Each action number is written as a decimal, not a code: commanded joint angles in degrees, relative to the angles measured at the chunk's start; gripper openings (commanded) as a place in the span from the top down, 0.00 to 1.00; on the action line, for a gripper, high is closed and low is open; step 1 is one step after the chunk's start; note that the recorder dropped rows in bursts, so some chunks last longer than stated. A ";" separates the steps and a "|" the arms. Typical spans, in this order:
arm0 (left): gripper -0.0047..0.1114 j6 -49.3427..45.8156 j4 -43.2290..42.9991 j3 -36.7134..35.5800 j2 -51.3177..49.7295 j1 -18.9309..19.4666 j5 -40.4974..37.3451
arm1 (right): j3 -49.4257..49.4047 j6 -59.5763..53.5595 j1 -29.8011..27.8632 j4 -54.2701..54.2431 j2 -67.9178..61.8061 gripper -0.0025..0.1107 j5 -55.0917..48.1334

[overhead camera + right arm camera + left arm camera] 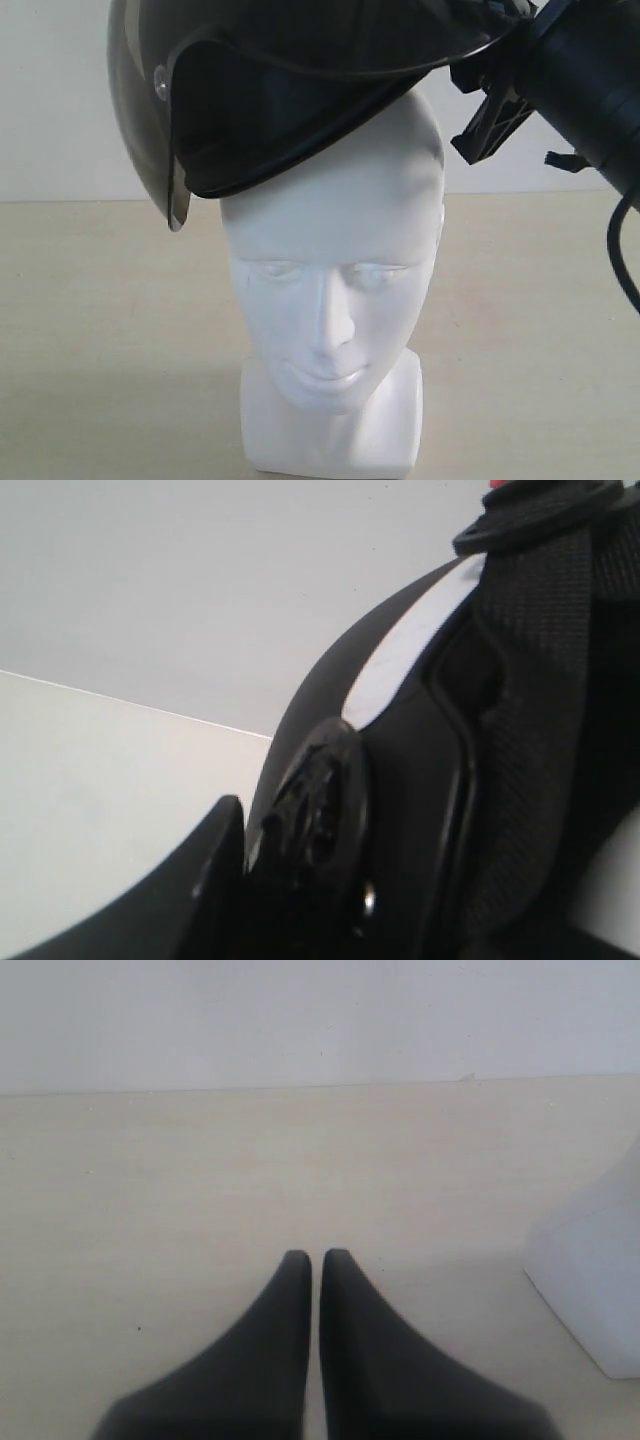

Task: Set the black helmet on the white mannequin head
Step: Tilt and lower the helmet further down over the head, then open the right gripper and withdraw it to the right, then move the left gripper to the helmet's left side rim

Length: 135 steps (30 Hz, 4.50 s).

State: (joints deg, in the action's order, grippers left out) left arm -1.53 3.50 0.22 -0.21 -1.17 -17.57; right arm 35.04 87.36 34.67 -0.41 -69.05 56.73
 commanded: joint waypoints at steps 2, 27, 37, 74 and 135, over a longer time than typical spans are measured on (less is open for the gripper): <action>0.92 -0.09 0.09 -0.22 0.21 0.02 0.58 | -2.36 -4.39 -0.99 -1.84 1.22 0.98 2.08; 0.92 -0.09 0.09 -0.22 0.21 0.02 0.58 | -7.76 -6.98 -0.99 -2.74 1.22 0.98 -2.88; 0.92 -0.09 0.09 -0.22 0.21 0.02 0.58 | -9.89 -6.84 -0.99 -0.76 1.22 0.98 -3.35; 0.92 -0.09 0.09 -0.22 0.21 0.02 0.58 | -14.40 -11.51 -0.99 -2.43 7.14 0.98 -17.29; 0.92 -0.09 0.09 -0.22 0.21 0.02 0.58 | 14.13 -75.13 -0.99 14.12 27.19 0.98 -124.25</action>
State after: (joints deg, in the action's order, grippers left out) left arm -1.53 3.50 0.22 -0.21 -1.17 -17.57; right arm 50.75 14.55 33.72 14.85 -41.86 -68.43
